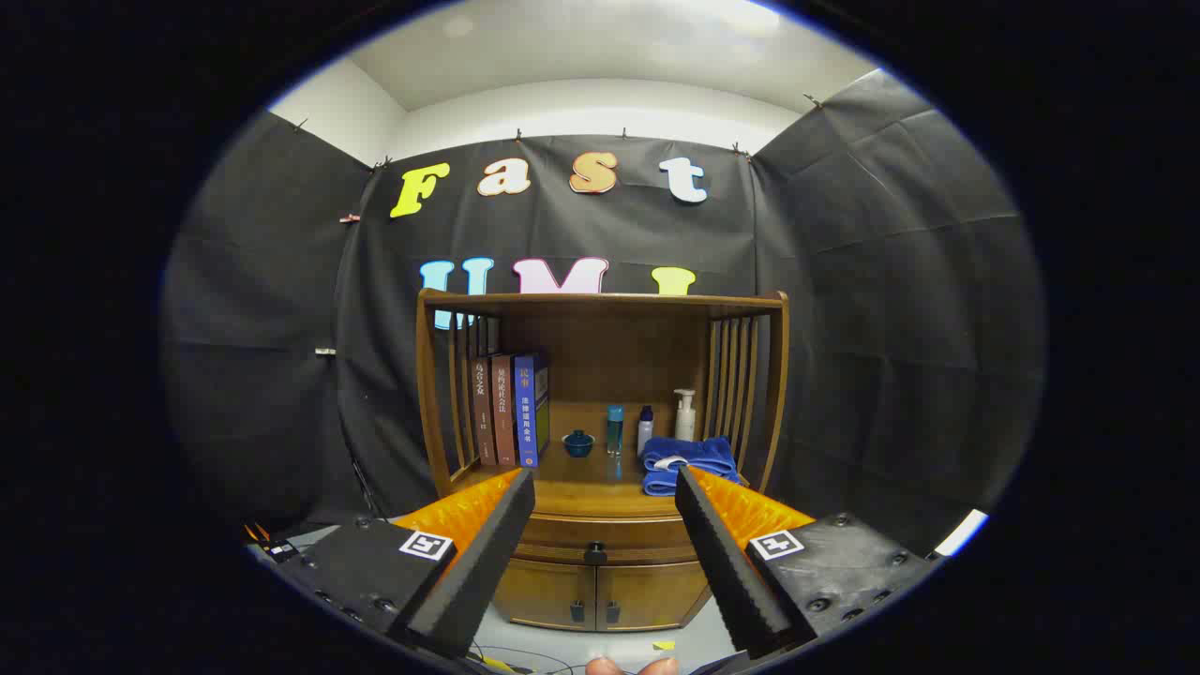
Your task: Pull open the drawer, take out the items inside it, and place them on the countertop above the cabinet.
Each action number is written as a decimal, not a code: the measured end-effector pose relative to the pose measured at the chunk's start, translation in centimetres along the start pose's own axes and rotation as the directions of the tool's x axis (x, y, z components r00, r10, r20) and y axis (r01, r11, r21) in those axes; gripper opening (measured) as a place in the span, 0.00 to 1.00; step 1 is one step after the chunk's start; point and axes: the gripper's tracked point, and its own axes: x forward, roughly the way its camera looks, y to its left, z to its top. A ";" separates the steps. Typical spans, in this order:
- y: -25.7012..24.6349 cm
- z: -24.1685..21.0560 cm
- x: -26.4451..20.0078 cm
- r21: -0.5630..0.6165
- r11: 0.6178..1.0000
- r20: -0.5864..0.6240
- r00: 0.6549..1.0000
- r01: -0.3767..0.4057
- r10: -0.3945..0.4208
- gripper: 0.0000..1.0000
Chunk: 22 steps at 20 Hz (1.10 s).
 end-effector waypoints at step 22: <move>-0.7 0.3 0.5 -0.002 1.000 0.055 0.998 0.024 -0.024 0.99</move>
